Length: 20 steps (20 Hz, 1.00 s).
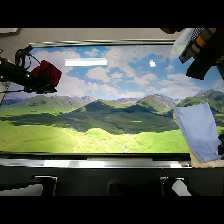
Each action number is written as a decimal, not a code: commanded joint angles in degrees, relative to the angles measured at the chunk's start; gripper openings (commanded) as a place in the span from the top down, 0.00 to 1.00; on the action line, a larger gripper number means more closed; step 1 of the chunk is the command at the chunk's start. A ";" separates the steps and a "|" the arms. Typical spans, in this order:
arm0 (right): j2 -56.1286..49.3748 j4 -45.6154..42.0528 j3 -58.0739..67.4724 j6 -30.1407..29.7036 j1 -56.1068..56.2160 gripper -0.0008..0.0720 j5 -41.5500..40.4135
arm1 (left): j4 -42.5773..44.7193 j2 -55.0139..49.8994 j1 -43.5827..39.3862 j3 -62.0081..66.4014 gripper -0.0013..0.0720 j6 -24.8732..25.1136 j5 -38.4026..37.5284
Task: Fold the clothes and pants, and hang the long-sleeved shirts on hangers.
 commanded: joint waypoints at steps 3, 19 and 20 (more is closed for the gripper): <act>0.04 1.07 2.25 -4.24 0.00 0.42 -7.39 | 0.04 -0.02 0.02 -0.02 0.96 0.00 -0.13; 0.04 36.24 10.21 -40.15 51.98 0.94 -23.19 | 6.84 22.60 -6.36 -25.66 0.96 5.55 12.76; 0.04 36.22 10.21 -40.17 53.33 0.94 -23.93 | 7.19 22.80 -6.32 -25.66 0.96 5.60 11.37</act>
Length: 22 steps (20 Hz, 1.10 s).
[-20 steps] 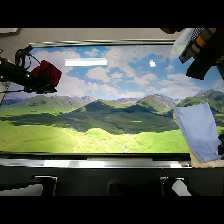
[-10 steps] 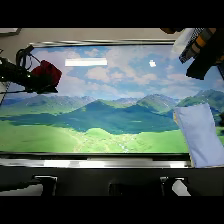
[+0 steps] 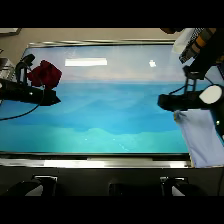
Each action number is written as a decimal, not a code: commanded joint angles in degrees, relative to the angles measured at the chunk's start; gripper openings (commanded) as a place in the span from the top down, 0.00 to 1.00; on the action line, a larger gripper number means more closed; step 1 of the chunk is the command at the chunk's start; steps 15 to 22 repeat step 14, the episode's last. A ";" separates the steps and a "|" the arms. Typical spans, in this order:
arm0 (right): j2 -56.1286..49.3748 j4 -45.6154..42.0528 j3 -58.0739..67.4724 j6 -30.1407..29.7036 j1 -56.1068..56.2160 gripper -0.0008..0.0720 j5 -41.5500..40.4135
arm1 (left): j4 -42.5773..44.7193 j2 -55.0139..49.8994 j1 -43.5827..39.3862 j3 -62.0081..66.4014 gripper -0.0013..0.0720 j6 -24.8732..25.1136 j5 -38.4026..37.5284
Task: Fold the clothes and pants, and hang the long-sleeved shirts on hangers.
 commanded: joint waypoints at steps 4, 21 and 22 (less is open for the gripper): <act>0.04 2.34 0.09 0.00 8.41 0.94 -0.33 | 2.89 2.73 -0.17 -2.60 0.96 0.17 -1.62; 0.04 2.34 0.09 0.00 8.41 0.94 -0.76 | 2.89 2.73 -0.17 -2.60 0.96 0.17 -1.62; 0.04 2.34 0.09 0.00 8.41 0.94 -0.76 | 2.89 2.73 -0.17 -2.60 0.96 0.17 -1.62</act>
